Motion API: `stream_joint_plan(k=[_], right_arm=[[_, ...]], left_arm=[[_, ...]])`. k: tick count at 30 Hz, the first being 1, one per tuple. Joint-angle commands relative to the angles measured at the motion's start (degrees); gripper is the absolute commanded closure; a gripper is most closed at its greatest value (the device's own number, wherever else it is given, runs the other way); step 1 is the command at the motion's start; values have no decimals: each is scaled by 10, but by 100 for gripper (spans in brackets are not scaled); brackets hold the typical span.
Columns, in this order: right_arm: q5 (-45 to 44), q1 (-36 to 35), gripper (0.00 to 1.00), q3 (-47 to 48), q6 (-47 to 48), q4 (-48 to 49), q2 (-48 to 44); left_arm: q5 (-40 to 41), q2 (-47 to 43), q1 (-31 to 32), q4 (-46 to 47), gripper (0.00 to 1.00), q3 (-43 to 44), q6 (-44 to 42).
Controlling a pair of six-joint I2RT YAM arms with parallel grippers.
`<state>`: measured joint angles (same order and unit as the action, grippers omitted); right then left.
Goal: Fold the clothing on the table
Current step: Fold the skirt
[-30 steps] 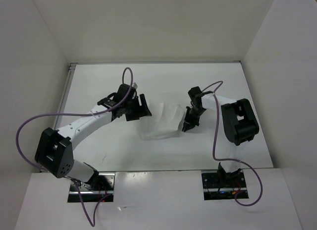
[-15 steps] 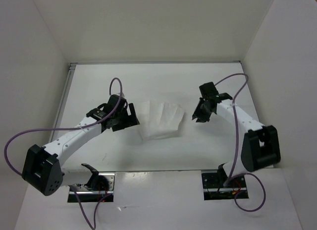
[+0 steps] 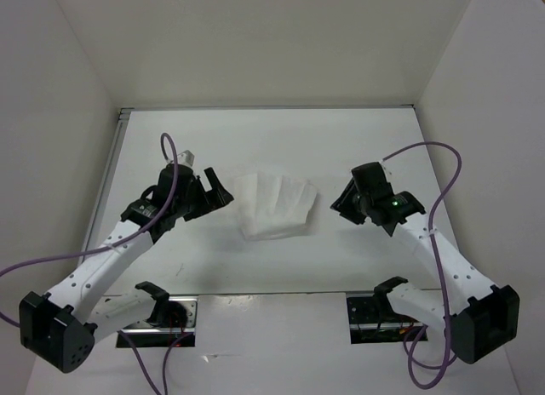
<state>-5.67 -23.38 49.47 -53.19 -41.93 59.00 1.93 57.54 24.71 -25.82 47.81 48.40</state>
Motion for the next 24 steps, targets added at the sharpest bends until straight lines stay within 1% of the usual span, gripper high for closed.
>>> stream_joint_plan(k=[1, 2, 7, 11, 13, 15, 16, 18, 19, 21, 23, 24], right_arm=[[-30, -2, 58, -8, -16, 21, -30], [-30, -2, 63, -8, -16, 26, -37], [-36, -2, 65, -14, -16, 38, -60], [13, -2, 59, 18, 14, 33, -67], [19, -2, 58, 18, 26, 41, -78], [19, -2, 52, 18, 46, 53, -91], [8, -2, 52, 18, 46, 62, -91], [-17, -2, 52, -2, 51, 112, -123], [-28, -2, 51, -36, 45, 137, -137], [-55, -2, 51, -67, 39, 201, -179], [-79, -2, 51, -74, 46, 201, -192], [-87, -2, 48, -66, 64, 201, -192]], left_arm=[[-14, 8, -10, 17, 1, -3, 2], [-14, 8, -10, 17, 1, -3, 2], [-9, -17, -21, 17, 1, -8, 9], [-25, -23, -26, 36, 1, -13, 9], [-31, -14, -26, 36, 1, -13, 4], [-45, -1, -26, 41, 1, -13, -3], [-45, -1, -26, 41, 1, -13, -11], [-51, 5, -26, 46, 1, -8, -19], [-51, -6, -26, 70, 1, -8, -25], [-36, -12, -34, 78, 1, -16, -25], [-41, -12, -34, 83, 1, 2, -44], [-41, -12, -34, 83, 1, 2, -52]])
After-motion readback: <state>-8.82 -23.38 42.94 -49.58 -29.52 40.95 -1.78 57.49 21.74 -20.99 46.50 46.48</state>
